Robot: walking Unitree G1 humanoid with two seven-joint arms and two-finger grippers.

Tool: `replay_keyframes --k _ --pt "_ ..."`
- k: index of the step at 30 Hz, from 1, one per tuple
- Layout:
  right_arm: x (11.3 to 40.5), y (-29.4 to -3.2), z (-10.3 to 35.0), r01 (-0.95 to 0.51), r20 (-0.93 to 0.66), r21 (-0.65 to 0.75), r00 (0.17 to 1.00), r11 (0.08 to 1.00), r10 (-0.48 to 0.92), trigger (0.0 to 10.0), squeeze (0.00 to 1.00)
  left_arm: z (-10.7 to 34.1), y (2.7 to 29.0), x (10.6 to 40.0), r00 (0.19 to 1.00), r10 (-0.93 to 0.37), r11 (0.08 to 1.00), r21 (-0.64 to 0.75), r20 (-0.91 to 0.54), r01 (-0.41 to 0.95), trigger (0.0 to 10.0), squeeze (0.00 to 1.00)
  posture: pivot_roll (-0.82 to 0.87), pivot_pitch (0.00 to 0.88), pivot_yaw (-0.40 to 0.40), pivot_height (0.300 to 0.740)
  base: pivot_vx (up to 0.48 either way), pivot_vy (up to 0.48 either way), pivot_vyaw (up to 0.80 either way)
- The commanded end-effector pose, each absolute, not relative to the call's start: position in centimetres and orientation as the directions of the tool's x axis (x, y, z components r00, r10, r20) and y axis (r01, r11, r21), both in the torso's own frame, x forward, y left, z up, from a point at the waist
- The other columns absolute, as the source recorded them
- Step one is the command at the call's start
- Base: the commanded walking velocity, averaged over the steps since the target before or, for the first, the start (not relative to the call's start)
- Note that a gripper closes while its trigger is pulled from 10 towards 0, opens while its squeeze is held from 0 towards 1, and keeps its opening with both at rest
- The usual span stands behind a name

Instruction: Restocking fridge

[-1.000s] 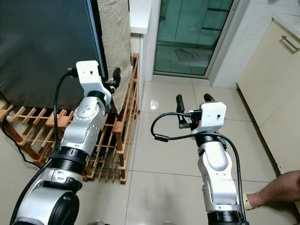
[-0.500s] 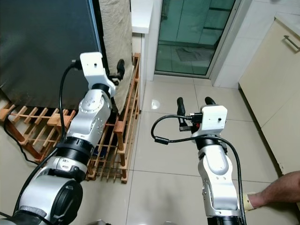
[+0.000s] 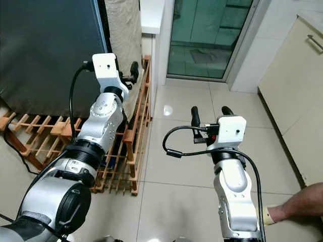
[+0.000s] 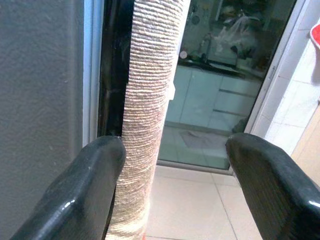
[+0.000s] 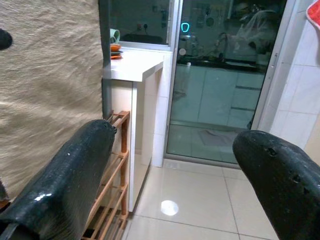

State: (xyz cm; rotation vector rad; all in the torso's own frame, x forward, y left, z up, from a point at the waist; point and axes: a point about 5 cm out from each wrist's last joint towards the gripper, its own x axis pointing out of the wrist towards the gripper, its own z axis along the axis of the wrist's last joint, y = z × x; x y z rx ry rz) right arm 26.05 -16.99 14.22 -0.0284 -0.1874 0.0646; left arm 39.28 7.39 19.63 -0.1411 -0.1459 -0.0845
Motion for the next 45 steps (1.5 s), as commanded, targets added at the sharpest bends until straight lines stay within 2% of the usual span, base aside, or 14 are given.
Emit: replay_keyframes --k 1,11,22,29,45 --pt "25.7 -17.1 14.4 -0.052 0.185 -0.04 0.981 0.998 0.059 10.0 0.0 20.3 7.6 39.6 0.986 -0.055 0.989 -0.13 0.16 0.076 10.0 0.0 -0.19 0.062 0.011 0.74 0.0 0.0 0.0" --pt "25.5 -17.4 14.4 -0.045 0.177 -0.047 0.983 0.998 0.053 10.0 0.0 20.3 8.1 39.8 0.988 -0.013 0.989 -0.144 0.157 0.035 10.0 0.0 -0.2 0.07 0.01 0.74 0.0 0.0 0.0" --pt "25.5 -17.3 14.4 -0.049 0.171 -0.048 0.984 0.998 0.056 10.0 0.0 19.0 8.9 39.7 0.994 0.046 0.975 -0.222 0.094 -0.024 10.0 0.0 -0.2 0.064 0.008 0.74 0.0 0.0 0.0" --pt "25.6 -17.4 14.5 -0.049 0.173 -0.053 0.983 0.997 0.058 10.0 0.0 19.3 9.4 39.7 0.991 0.069 0.974 -0.223 0.118 -0.041 10.0 0.0 -0.2 0.055 0.004 0.74 0.0 0.0 0.0" --pt "25.9 -17.6 14.5 -0.052 0.177 -0.061 0.982 0.997 0.062 10.0 0.0 18.6 9.8 37.7 0.985 0.028 0.986 -0.17 0.173 0.001 10.0 0.0 -0.19 0.021 0.002 0.74 0.0 0.0 0.0"
